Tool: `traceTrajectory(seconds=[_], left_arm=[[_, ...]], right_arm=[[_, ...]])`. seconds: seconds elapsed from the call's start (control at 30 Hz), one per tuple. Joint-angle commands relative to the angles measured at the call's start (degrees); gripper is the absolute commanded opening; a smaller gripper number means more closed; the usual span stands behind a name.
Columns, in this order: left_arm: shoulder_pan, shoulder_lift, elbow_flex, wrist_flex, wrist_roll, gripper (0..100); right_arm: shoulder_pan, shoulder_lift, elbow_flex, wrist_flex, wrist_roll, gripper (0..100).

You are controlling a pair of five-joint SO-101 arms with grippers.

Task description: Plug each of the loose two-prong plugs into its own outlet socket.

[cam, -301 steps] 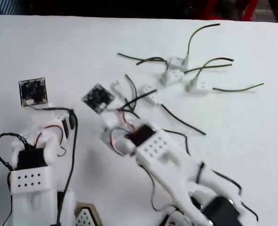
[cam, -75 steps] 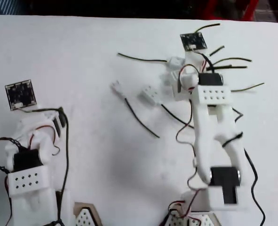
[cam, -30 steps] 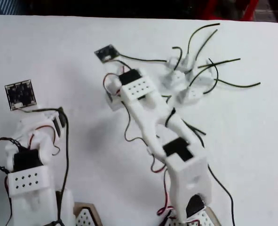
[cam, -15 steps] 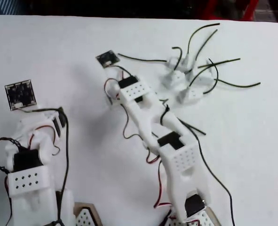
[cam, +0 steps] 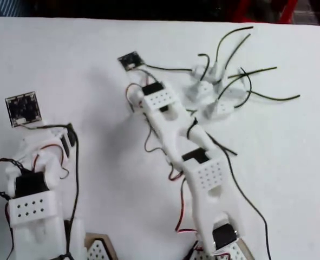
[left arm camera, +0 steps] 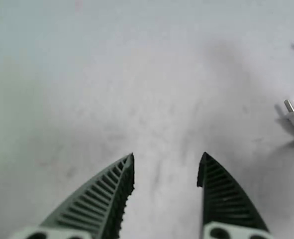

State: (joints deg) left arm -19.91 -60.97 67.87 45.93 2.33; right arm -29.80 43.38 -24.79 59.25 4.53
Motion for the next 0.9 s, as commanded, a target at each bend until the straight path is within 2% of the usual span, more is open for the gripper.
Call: traceTrajectory(seconds=[0.0,0.23,0.4,0.5,0.7,0.87], left_arm=[[-0.7,-1.1,-0.2,-1.4,0.3,21],[-0.7,-1.1,-0.2,-1.4,0.3,21],[-0.7,-1.3,0.6,-1.8,0.2,21],[-0.7,-1.3,0.6,-1.8,0.2,21],[-0.7,-1.3,0.6,-1.8,0.2,21],[-0.7,-1.3,0.6,-1.8,0.2,21]], right_arm=[[0.1,-0.1,-4.8,7.1,-0.5,2.1],[0.2,-0.1,-14.6,24.0,-1.7,1.7],[0.2,-0.1,-20.8,33.6,-16.1,1.7],[0.0,-0.1,-24.1,39.0,-19.7,1.7],[1.8,-3.2,-19.7,39.3,-22.8,1.6],[2.7,-11.4,-9.5,39.3,-22.9,1.6]])
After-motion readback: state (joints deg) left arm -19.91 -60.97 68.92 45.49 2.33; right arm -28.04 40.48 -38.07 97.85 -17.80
